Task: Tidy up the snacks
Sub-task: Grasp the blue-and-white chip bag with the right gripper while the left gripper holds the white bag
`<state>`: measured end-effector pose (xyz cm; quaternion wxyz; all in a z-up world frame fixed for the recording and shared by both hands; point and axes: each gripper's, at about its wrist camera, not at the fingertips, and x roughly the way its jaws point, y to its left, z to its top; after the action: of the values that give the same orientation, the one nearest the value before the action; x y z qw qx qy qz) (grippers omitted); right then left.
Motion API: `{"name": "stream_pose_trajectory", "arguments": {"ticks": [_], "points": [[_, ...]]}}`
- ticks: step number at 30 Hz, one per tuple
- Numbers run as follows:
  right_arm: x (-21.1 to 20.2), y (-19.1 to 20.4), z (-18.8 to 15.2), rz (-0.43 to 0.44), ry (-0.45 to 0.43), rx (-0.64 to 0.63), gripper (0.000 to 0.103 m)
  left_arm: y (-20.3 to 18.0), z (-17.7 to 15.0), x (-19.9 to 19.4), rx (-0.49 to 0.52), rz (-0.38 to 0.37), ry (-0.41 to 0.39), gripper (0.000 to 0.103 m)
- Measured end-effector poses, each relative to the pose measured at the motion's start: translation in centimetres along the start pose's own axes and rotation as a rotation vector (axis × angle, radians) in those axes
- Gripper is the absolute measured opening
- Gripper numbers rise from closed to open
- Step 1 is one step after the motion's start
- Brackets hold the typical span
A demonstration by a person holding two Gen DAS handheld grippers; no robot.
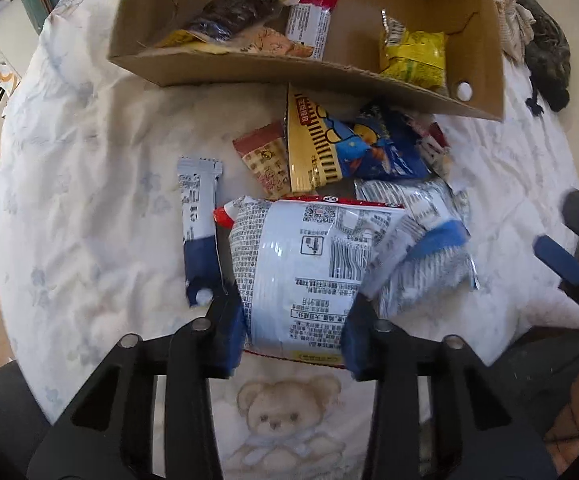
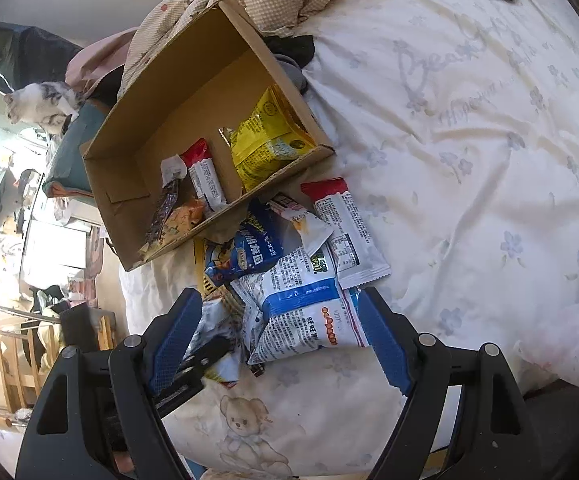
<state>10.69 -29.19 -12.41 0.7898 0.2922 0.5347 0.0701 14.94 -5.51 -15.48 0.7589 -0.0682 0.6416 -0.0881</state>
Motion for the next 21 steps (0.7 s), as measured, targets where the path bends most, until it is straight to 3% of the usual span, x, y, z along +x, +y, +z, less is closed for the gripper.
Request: {"name": "stream_pose_trajectory", "arguments": {"ticks": [6,10,17,21], "points": [[1.4,-0.2,-0.3,-0.059,0.045,-0.001,0.083,0.9,-1.5,-5.3,0.014,-0.001,-0.071,0.034],[3.9,-0.7,-0.6,-0.136,0.135,0.003,0.083,2.2,-1.7,-8.1,0.028,0.058,-0.130,0.034],[7.3,-0.5,-0.8,-0.237,0.212,-0.054,0.083,4.1,-1.2,-7.7,-0.036,0.065,-0.136,0.034],[8.9,-0.3,-0.6,-0.241,0.232,-0.064,0.083,4.5,-1.0,-6.5,-0.075,0.037,-0.100,0.034]]}}
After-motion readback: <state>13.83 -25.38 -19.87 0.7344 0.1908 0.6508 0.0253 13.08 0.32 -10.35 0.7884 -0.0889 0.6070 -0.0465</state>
